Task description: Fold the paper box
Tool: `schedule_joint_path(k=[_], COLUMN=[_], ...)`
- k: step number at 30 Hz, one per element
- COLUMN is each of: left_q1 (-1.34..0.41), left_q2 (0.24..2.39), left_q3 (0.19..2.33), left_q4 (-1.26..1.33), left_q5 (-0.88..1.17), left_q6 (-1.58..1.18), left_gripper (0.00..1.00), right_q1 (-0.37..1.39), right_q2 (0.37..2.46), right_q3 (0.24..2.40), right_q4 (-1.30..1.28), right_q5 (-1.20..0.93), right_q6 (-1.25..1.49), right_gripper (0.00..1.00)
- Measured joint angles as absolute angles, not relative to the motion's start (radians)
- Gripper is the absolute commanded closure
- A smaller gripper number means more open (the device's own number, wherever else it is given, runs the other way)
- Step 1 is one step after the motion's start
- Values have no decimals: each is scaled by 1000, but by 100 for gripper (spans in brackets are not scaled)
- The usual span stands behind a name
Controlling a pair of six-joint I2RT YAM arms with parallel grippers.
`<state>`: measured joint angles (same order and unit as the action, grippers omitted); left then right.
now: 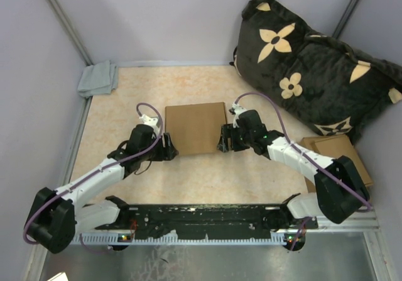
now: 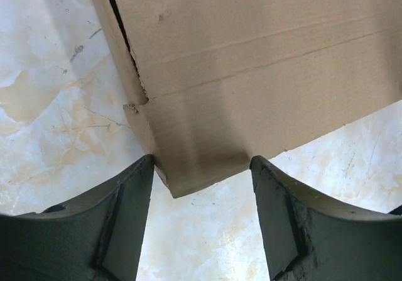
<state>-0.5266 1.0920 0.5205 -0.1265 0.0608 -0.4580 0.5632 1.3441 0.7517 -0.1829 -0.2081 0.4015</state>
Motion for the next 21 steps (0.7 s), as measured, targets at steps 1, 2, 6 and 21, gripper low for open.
schedule_joint_path(k=[1,2,6,21], left_q1=[-527,-527,-527,-527], left_q2=[1089,1086,1070,1032], left_q3=[524,526,550,589], left_q4=[-136,-142,-180,-240], left_q5=[63,64,68,94], left_q6=[-460,-461,-467,-472], left_gripper=[31,31,32,33], right_q1=[563,563,563,563], right_q2=[1337,1332,1307,1286], right_q3=[752,752,752,754], right_q4=[-189,-192,-211,-256], right_q5=[-209,-210,-212,-213], right_q6=[402,402,404,405], right_gripper=[32,32,33,34])
